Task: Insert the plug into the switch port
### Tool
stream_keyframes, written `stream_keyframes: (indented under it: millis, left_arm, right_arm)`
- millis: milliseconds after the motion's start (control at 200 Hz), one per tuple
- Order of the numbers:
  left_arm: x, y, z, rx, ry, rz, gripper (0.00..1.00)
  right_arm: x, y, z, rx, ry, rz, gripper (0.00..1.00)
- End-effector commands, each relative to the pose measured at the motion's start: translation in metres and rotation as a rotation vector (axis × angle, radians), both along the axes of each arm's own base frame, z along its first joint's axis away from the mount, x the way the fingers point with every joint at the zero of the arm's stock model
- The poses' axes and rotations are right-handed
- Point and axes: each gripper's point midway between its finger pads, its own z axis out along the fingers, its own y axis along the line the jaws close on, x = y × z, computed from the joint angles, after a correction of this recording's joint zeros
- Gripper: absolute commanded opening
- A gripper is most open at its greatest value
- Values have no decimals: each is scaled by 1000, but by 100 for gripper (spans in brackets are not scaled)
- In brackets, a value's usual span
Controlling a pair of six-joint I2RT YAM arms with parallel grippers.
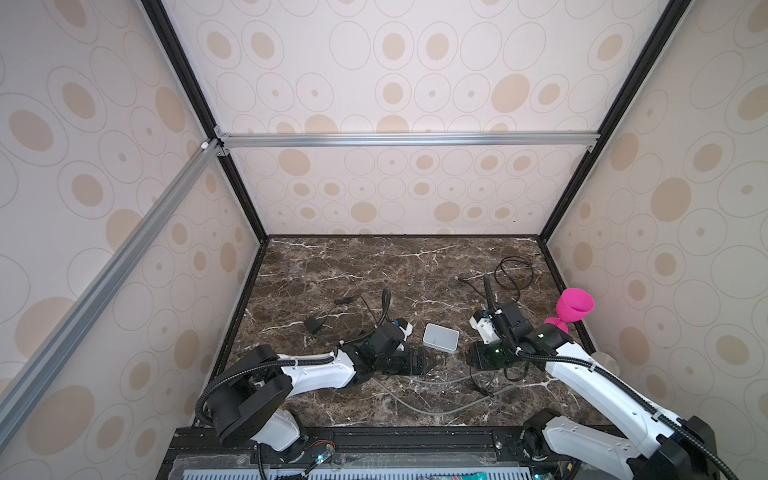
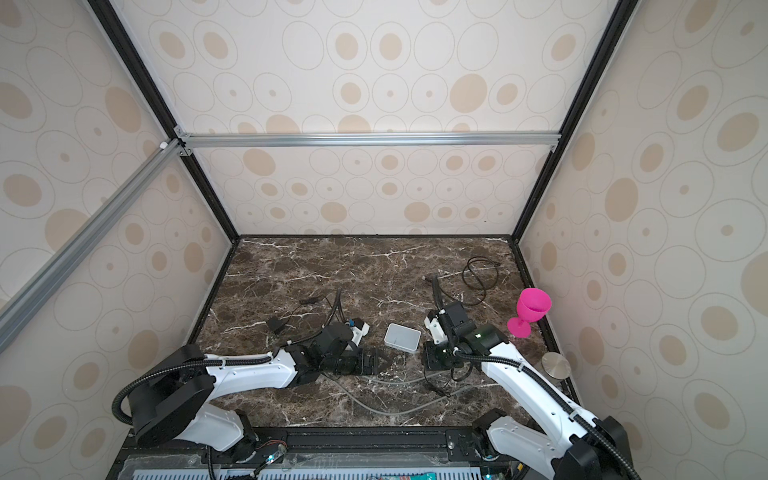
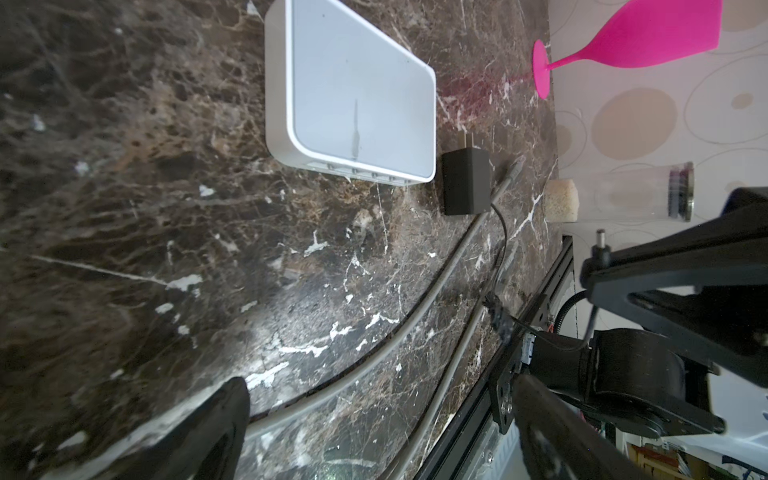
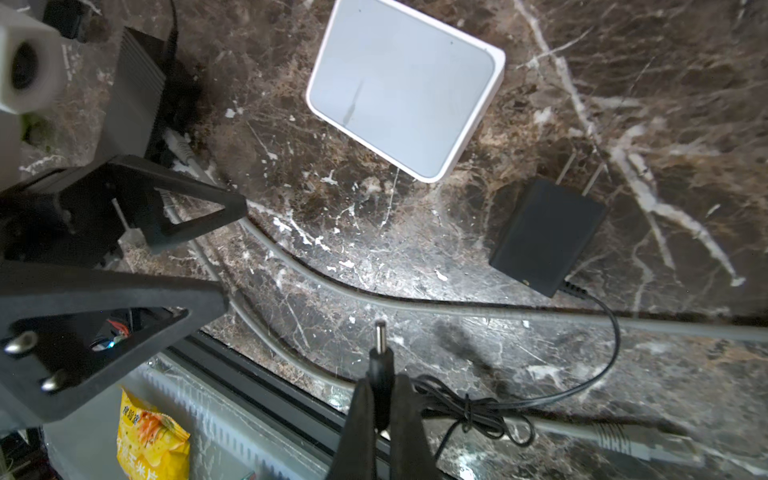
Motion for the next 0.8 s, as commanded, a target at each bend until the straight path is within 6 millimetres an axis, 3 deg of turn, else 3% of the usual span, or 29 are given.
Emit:
stream_keyframes:
  millis: [0, 220, 365, 560, 795]
  left_arm:
    - [3, -10, 3, -28, 1, -3, 99]
    - [17, -27, 18, -56, -57, -32, 98]
    - [24, -25, 24, -20, -73, -40, 98]
    - [39, -10, 29, 56, -100, -33, 98]
    - [55, 15, 29, 71, -95, 1, 94]
  right_arm:
    - [5, -4, -16, -15, 10, -89, 0]
    - [29, 1, -32, -61, 8, -102, 0]
    - [51, 7, -34, -92, 3, -101, 0]
    - [68, -14, -45, -242, -4, -161, 0]
    - [82, -4, -65, -267, 39, -125, 0]
